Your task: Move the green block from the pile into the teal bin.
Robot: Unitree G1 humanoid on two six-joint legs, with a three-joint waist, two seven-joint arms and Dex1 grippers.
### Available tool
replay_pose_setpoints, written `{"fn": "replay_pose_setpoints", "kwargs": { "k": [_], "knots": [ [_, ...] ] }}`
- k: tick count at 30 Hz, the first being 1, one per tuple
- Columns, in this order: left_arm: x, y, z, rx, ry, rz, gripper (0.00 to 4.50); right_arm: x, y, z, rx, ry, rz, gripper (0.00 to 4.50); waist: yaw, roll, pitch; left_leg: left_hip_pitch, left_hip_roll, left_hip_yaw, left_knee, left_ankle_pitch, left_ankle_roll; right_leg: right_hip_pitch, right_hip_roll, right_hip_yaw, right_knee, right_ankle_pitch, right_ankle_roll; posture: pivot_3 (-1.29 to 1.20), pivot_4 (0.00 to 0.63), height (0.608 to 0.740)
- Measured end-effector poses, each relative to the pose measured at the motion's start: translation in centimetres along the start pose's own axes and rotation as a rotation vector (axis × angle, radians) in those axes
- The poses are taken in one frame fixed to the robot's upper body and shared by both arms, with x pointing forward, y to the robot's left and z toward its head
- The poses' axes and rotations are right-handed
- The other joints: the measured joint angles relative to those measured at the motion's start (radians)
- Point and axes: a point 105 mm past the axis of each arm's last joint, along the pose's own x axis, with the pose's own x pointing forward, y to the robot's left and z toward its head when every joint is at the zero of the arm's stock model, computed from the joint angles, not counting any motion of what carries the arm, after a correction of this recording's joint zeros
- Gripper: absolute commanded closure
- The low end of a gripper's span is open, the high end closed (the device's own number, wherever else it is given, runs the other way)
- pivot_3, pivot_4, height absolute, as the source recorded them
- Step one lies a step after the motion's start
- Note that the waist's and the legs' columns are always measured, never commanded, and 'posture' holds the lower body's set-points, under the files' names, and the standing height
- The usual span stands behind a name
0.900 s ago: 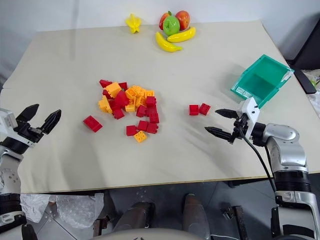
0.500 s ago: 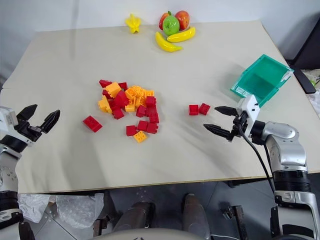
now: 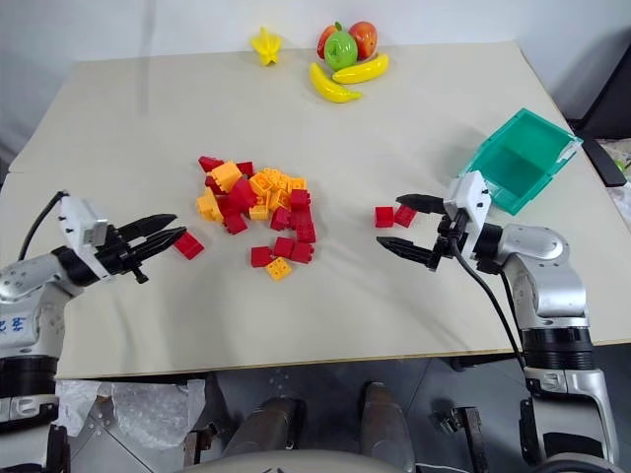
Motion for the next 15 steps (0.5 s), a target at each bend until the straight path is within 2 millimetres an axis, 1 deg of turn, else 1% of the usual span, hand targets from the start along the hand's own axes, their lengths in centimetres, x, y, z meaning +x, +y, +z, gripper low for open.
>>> {"fn": "replay_pose_setpoints", "kwargs": {
  "k": [1,2,4,5,6,7,8,11,13,15],
  "knots": [
    [1.2,0.0,0.4,0.009,-0.012,-0.035,4.31,0.2,0.0,0.2,-0.003,-0.007,-0.002,0.00,0.001,0.000,0.000,0.000,0.000,0.000,0.001,0.000,0.000,0.000,0.000,0.000,0.001,0.000,0.000,0.00,0.150,0.740],
    [2.8,0.0,0.8,0.010,-0.024,-0.067,4.49,0.5,0.0,0.4,-0.006,-0.020,-0.004,0.00,0.006,0.000,0.000,0.000,-0.001,-0.001,0.002,0.000,0.000,0.001,0.001,-0.001,0.001,0.000,0.001,0.00,0.150,0.740],
    [5.2,-0.2,1.0,0.012,-0.027,-0.112,4.49,1.4,0.5,1.0,-0.019,-0.049,0.012,0.00,0.004,0.000,0.000,-0.001,-0.001,0.000,0.004,0.000,0.000,0.001,0.001,-0.001,0.001,0.001,0.001,0.00,0.150,0.740],
    [6.6,0.3,0.7,-0.007,-0.010,-0.092,4.49,1.6,0.6,1.0,-0.019,-0.054,0.011,0.00,0.004,0.000,0.000,-0.001,-0.002,0.000,0.004,0.000,0.000,0.001,0.001,-0.001,0.001,0.001,0.002,0.00,0.150,0.740],
    [7.2,1.3,0.4,-0.022,0.008,-0.041,4.49,1.9,0.8,1.1,-0.018,-0.058,0.012,0.00,0.003,0.000,0.000,-0.001,-0.001,0.000,0.005,0.000,0.001,0.000,0.001,0.000,0.002,0.001,0.002,0.00,0.150,0.740],
    [7.5,2.3,0.0,-0.038,0.030,0.018,4.49,1.9,0.9,1.0,-0.016,-0.058,0.009,0.00,0.001,0.000,0.000,-0.001,-0.002,0.000,0.005,0.000,0.001,0.000,0.001,0.000,0.002,0.001,0.002,0.00,0.150,0.740],
    [7.8,3.8,-0.3,-0.058,0.055,0.102,4.49,1.8,0.9,0.9,-0.012,-0.055,-0.002,0.00,-0.003,0.000,0.000,-0.002,-0.002,0.001,0.004,0.000,0.001,-0.001,0.002,0.001,0.003,0.002,0.002,0.00,0.150,0.740],
    [7.9,6.5,-0.3,-0.105,0.061,0.271,4.49,1.5,1.1,0.5,-0.004,-0.051,-0.031,0.00,-0.008,0.000,0.000,-0.003,-0.001,0.002,0.003,-0.001,0.001,-0.004,0.002,0.002,0.004,0.002,0.003,0.00,0.150,0.740],
    [8.0,7.6,-0.3,-0.134,0.049,0.352,4.49,1.2,1.4,0.4,0.002,-0.056,-0.051,0.00,-0.005,0.000,0.000,-0.006,-0.001,0.003,0.004,-0.001,0.001,-0.007,0.002,0.003,0.005,0.002,0.003,0.00,0.150,0.740],
    [8.0,8.1,-0.8,-0.160,0.056,0.402,4.49,0.9,1.6,0.3,0.012,-0.055,-0.065,0.00,-0.004,0.000,0.000,-0.007,-0.002,0.004,0.005,-0.001,0.001,-0.009,0.002,0.004,0.005,0.002,0.004,0.00,0.150,0.740]
  ]
}}
